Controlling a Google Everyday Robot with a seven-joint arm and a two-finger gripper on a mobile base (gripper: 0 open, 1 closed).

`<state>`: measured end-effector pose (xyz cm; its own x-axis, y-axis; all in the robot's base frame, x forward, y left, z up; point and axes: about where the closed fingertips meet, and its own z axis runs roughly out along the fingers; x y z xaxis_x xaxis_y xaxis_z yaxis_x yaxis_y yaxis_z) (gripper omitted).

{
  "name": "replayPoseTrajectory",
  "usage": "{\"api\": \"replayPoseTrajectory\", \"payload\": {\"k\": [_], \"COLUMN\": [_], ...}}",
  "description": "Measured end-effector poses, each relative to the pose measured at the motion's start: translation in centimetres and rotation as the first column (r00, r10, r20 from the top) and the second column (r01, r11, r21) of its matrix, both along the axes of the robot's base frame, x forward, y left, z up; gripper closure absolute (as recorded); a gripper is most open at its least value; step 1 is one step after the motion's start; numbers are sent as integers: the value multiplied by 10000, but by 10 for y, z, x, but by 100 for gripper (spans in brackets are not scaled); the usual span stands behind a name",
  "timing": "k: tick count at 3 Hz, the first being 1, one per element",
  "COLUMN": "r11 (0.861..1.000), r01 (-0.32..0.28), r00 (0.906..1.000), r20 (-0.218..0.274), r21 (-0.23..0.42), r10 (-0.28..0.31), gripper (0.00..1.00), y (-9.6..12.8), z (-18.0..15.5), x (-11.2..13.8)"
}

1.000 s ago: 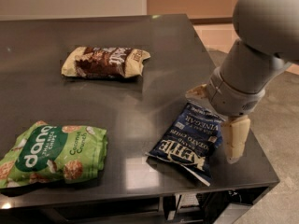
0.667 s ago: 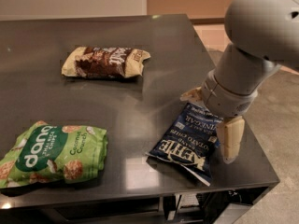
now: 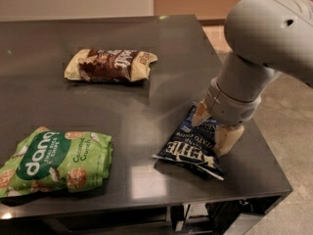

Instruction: Move blue chip bag near brown chip bag

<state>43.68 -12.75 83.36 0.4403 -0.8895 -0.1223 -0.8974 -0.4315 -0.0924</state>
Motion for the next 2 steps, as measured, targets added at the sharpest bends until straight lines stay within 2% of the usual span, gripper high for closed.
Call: {"api": "replayPoseTrajectory", "payload": {"k": [1,2], "r11": [9998,9985], "r01": [220,473], "r00": [9997,9985], "r20": [106,245], "r21": [-22,286], "r10": [-220,-480], "gripper": [64,88], "y": [0,8], "z": [5,24], "x": [6,15]}}
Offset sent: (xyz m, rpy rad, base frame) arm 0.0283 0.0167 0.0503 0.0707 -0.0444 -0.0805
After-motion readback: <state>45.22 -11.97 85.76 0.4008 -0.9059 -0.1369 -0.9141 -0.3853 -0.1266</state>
